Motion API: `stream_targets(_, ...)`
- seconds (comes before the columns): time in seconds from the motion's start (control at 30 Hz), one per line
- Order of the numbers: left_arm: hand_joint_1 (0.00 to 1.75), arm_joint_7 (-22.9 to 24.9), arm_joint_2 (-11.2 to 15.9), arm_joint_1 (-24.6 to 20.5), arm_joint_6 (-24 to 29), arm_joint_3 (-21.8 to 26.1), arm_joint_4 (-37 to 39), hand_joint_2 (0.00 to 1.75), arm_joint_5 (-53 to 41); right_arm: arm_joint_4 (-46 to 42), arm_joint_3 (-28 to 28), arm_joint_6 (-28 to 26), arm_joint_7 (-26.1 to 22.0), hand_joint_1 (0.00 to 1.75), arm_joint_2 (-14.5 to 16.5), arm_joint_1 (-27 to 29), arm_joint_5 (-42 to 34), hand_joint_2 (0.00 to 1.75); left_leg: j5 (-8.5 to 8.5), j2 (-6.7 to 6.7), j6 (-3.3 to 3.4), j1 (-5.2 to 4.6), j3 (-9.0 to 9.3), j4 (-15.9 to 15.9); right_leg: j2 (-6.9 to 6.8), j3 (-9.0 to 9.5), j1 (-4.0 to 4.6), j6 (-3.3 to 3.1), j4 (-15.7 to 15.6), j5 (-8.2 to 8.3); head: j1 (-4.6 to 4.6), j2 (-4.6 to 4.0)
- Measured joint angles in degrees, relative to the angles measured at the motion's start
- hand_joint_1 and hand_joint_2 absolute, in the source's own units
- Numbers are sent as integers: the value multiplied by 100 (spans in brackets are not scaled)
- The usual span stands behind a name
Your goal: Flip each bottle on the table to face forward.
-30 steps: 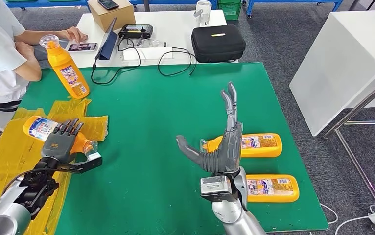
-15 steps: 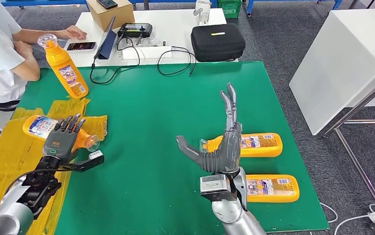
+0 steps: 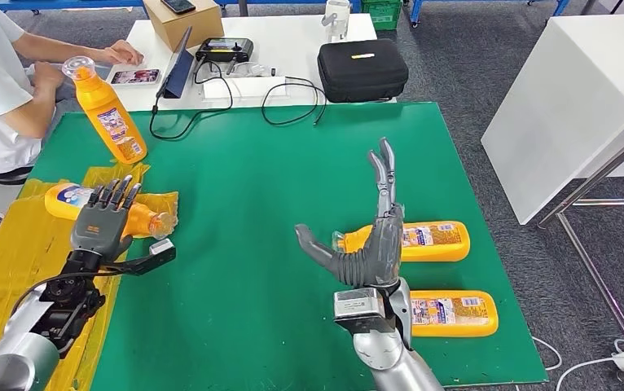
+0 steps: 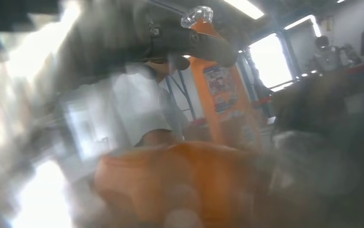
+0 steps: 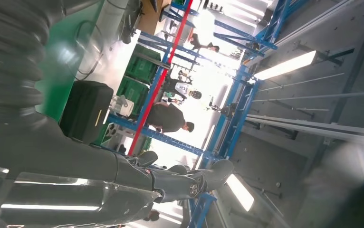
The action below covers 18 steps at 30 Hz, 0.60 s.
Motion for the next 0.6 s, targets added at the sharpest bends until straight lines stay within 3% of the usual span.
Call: stream_targets(0.6, 0, 74, -93, 5, 0, 48, -1299, 175, -27, 9, -135, 10, 86, 0, 0, 95, 137, 175, 0, 0, 0, 0, -5, 1, 0, -4, 0, 0, 0, 0, 0, 0)
